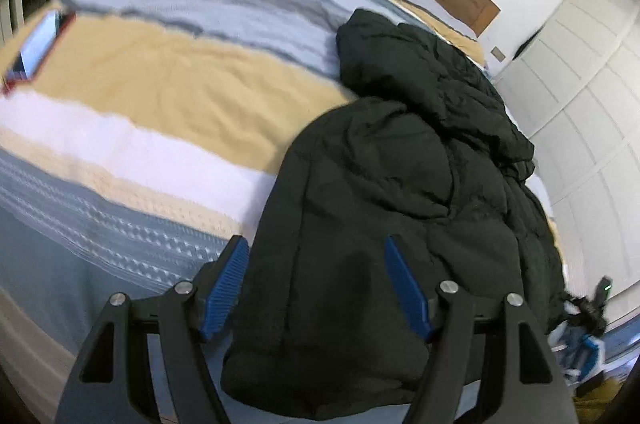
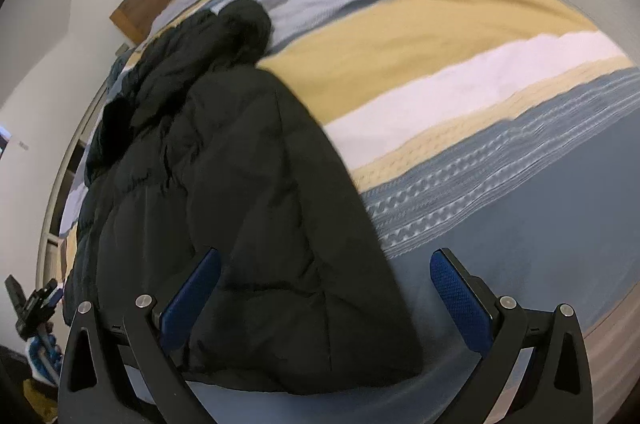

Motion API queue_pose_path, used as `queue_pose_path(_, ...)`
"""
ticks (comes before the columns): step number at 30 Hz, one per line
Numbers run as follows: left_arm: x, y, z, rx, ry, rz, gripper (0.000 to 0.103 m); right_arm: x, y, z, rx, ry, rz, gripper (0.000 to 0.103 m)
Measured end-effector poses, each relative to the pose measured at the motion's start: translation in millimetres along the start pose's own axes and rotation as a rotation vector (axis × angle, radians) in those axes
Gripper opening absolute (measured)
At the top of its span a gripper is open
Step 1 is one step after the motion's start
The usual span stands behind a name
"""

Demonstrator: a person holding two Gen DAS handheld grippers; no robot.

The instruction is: Fold large clothes

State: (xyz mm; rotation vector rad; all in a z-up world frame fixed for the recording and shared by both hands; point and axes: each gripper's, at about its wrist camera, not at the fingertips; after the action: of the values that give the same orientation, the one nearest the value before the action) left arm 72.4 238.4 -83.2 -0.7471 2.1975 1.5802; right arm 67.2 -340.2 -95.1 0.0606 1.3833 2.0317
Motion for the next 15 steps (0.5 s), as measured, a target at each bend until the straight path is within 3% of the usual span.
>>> queue_pose_path(7, 13.0, -24.5, 33.6, 0.084, 0.11, 0.028, 0.069, 6.2, -16.1, 2.2, -0.007, 0.027, 0.065, 0.103)
queue_pose_path(11, 23.3, -35.3, 45.2, 0.196, 0.16, 0.063, 0.069, 8.8, -21.1, -0.1, -0.017, 0.028, 0.094, 0.103)
queue_pose_path(15, 36.4, -47.4, 40.2, 0.361, 0.189, 0.103, 0.069, 11.8, -30.8, -0.8, -0.054, 0.021, 0.138, 0.103)
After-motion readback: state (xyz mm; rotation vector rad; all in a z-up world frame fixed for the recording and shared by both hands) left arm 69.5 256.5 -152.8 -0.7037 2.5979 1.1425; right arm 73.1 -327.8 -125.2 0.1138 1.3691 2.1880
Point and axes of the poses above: each gripper's, at about its wrist camera, not at the fingertips, and y roughly against the way its jaws point, z to its left, x to its underside, and after that the axes turned 11 degrees about -y, right-handed
